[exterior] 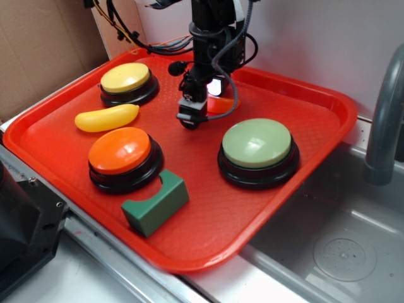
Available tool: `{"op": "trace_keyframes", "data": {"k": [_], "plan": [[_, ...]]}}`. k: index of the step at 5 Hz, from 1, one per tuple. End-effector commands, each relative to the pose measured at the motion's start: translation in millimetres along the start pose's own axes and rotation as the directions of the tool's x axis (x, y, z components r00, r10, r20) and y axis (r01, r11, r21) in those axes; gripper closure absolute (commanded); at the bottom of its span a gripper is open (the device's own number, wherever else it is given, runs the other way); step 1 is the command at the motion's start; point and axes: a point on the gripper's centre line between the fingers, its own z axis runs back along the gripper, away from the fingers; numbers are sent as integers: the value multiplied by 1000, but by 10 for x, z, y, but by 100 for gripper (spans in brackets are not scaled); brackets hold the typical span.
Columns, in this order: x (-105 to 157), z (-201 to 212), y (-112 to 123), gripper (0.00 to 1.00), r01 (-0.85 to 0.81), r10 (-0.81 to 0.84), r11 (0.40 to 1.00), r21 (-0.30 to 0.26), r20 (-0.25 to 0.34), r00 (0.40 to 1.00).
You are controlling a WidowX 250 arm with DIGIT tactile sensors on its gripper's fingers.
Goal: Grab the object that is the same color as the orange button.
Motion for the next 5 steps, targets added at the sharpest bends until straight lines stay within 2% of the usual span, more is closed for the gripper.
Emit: {"op": "trace_keyframes", "data": {"k": [1,2,3,4,5], "plan": [[184,133,-6,100,-119,113,992,49,100,989],[176,95,2,100,-145,141,988,51,68,988],[59,176,5,100,-235,236,969,80,2,972],[-131,661,-51,100,-433,431,897,87,42,902],[-211,1144,-133,100,-539,533,823,178,81,842]]}}
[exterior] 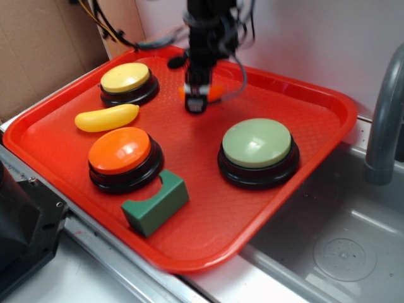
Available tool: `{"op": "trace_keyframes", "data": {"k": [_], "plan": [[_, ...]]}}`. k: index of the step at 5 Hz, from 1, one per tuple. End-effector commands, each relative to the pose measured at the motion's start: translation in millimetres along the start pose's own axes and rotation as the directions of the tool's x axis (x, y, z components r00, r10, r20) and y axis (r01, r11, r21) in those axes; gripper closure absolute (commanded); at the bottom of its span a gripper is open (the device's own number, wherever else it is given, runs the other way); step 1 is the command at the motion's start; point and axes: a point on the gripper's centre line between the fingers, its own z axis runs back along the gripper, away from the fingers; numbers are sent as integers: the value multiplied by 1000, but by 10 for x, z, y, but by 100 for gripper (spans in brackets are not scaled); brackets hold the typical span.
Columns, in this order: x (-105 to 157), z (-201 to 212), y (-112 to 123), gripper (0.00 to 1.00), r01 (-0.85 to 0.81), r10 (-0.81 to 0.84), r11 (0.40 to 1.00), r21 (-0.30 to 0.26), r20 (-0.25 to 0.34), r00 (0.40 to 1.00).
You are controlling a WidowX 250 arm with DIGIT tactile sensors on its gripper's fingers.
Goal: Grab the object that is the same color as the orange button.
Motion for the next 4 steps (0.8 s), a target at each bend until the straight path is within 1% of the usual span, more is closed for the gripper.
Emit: {"op": "trace_keyframes", "data": {"k": [1,2,3,4], "plan": [[-188,1081,-77,100,-288,279,950,122,87,956],[-375,1303,-175,100,-481,472,863,154,93,877],[-473,1458,-290,100,-579,576,797,173,69,814],[-531,1442,-294,100,-649,657,750,128,-29,754]]}}
